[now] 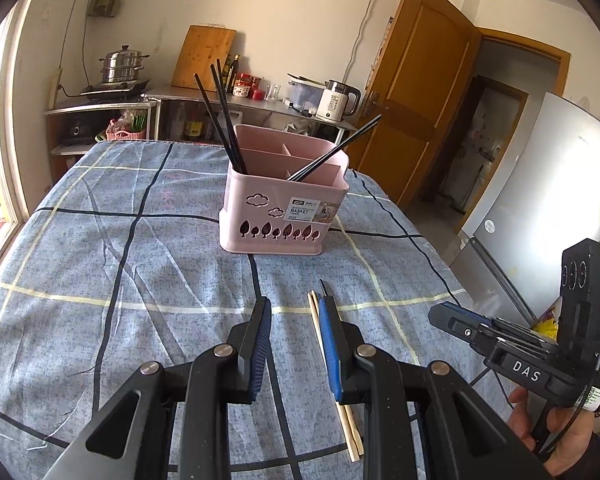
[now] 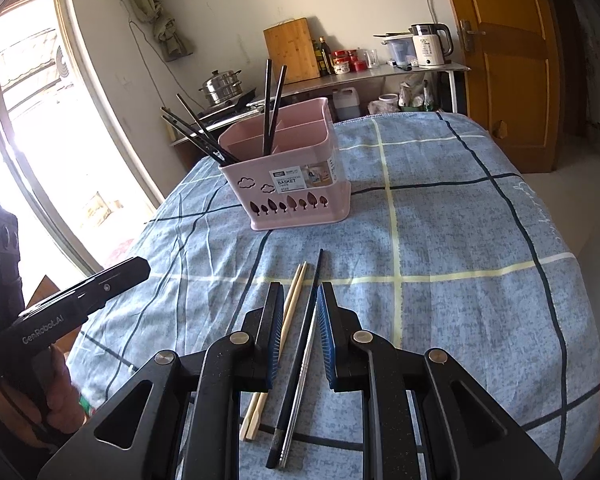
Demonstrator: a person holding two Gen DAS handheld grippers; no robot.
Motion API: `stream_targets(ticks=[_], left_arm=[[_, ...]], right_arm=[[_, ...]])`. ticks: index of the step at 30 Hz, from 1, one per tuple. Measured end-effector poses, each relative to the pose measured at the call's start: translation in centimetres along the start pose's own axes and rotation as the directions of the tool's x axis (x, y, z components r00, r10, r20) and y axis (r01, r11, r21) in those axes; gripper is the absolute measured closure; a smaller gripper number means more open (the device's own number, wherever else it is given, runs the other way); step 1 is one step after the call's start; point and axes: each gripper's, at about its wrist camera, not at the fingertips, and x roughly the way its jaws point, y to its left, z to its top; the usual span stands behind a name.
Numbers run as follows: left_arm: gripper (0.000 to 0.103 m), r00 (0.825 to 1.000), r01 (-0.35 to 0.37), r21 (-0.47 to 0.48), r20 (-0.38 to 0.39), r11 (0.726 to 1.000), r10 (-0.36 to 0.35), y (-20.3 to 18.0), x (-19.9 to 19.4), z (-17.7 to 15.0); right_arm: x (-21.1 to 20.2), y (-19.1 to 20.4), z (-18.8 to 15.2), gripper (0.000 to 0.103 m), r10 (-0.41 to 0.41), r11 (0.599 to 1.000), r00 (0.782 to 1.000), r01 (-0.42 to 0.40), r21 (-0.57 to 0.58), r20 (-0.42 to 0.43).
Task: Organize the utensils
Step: 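Move both open tools back down to the wooden and metal chopsticks, then close the right tool on a metal chopstick while the left tool grasps a wooden one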
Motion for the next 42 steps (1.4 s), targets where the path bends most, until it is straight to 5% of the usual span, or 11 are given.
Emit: stream_targets(ticks=[20, 35, 42], left_arm=[[0.079, 0.998, -0.002, -0.043, -0.055, 0.999, -0.001, 1.8, 2.1, -1.0], [0.079, 0.994, 0.012, -0.052, -0.108, 0.999, -0.017, 2.0, 4.2, -1.4], [0.079, 0.983, 0.031, -0.041, -0.178, 0.999, -0.038, 1.1, 7.7, -1.4]], right_arm=[[7.9, -0.5, -3.4, 0.085, -0.060, 0.998, 0.972, 0.056, -0.023, -0.226], [8.7, 0.2, -3.2, 0.086, -0.130, 0.990, 0.964, 0.111, -0.093, -0.232], [8.4, -1.3, -3.0, 0.096, -0.135, 0.990, 0.961, 0.121, -0.075, -0.240]])
